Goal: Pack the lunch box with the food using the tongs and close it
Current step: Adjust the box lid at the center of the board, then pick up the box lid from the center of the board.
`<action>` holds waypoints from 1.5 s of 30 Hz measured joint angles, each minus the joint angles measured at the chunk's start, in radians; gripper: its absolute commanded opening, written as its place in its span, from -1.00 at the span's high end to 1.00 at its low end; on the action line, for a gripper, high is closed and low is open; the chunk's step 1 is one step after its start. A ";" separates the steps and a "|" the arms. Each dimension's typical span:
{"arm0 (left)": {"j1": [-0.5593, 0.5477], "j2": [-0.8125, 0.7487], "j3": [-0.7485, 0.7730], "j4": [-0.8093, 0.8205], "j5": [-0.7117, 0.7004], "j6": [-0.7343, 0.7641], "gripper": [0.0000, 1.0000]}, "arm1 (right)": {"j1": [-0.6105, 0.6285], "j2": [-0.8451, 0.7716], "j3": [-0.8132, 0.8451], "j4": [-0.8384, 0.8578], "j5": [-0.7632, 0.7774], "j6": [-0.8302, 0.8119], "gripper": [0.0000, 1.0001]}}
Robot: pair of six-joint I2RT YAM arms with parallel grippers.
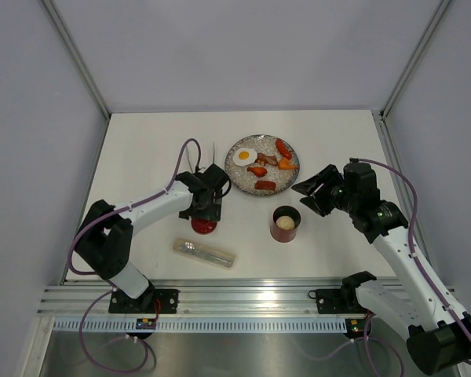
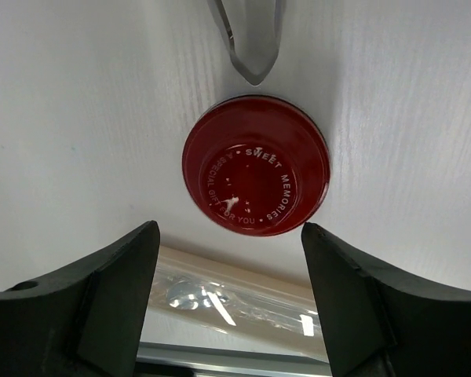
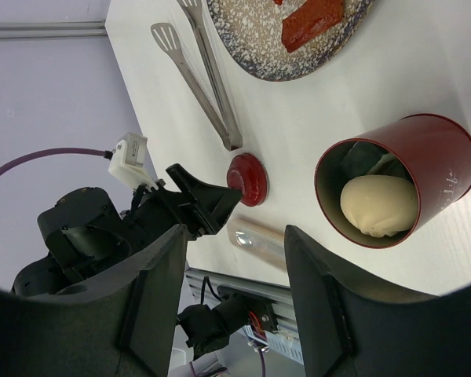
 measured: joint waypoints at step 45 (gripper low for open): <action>0.035 0.072 -0.051 0.126 0.076 -0.027 -0.32 | 0.000 0.005 0.000 0.001 -0.002 0.000 -0.22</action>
